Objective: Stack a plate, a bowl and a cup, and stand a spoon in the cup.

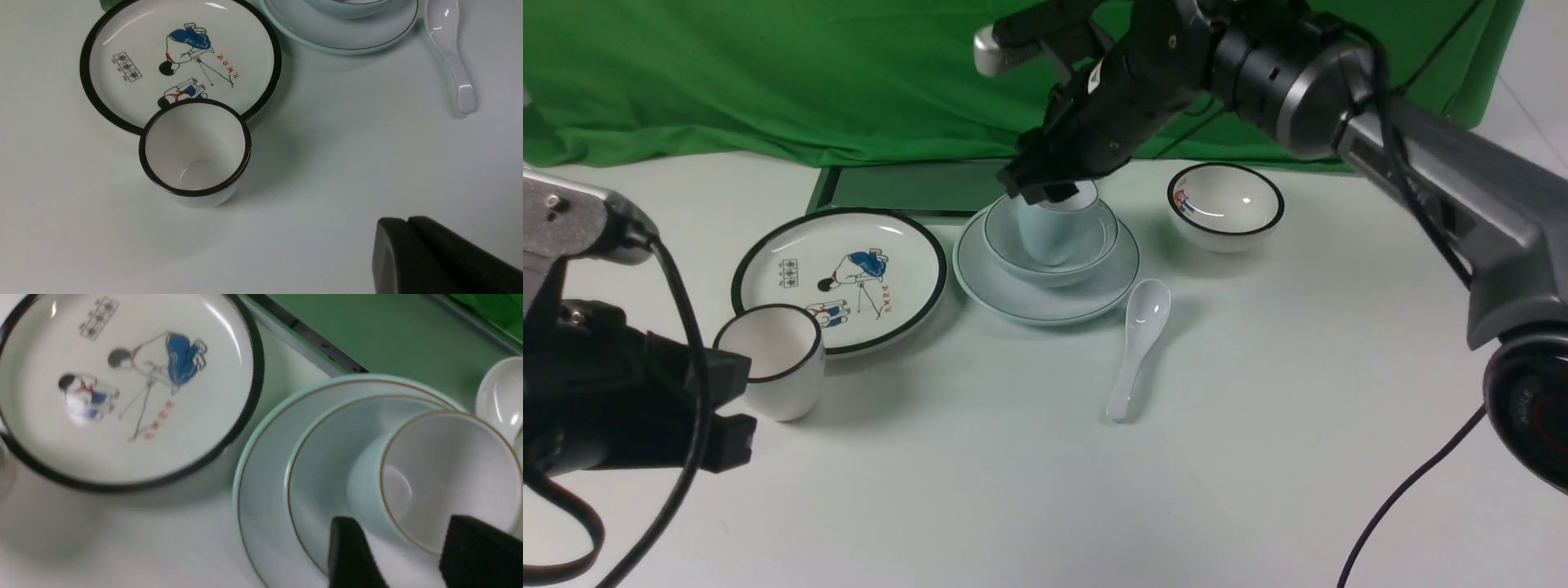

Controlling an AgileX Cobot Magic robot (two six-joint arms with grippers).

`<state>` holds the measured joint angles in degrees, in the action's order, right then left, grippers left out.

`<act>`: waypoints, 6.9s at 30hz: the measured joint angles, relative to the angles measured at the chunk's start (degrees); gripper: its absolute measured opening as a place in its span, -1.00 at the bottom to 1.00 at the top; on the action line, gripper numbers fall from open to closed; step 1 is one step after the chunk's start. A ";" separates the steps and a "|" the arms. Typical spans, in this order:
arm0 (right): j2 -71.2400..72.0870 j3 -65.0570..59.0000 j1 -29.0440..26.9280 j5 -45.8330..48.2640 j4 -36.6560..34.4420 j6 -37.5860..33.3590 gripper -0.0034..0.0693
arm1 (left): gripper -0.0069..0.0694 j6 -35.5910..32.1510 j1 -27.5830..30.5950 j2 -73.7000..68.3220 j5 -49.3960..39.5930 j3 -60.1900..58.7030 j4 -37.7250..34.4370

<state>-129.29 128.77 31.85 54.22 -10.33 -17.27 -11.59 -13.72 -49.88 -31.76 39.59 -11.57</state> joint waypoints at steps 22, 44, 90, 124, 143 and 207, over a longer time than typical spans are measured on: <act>6.05 -30.98 -1.88 -13.12 -0.93 -17.88 -0.89 | -0.90 0.00 0.00 0.00 -0.05 0.00 -0.02; 3.46 -31.01 -9.02 -0.86 7.78 -7.55 -0.89 | -0.90 0.00 0.00 0.00 -1.08 0.00 -0.02; 16.10 -31.17 -1.68 -20.89 -18.42 -35.82 -0.68 | -0.90 0.00 0.00 0.00 -0.93 0.00 -1.51; 6.65 -25.84 0.66 -44.48 -27.71 -27.47 -0.20 | -0.90 -0.37 0.00 4.39 -1.12 0.00 -1.81; 53.75 -36.75 0.61 4.93 24.07 4.16 -0.87 | -0.90 -3.93 0.00 48.77 23.22 -21.52 -1.15; 129.29 -129.24 -22.31 -44.06 9.04 12.02 -0.71 | -0.90 -3.94 0.00 49.88 26.55 -24.55 -0.01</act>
<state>0.00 -0.48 9.54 10.15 -1.29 -5.24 -15.54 -13.72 0.00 -5.21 15.04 -11.58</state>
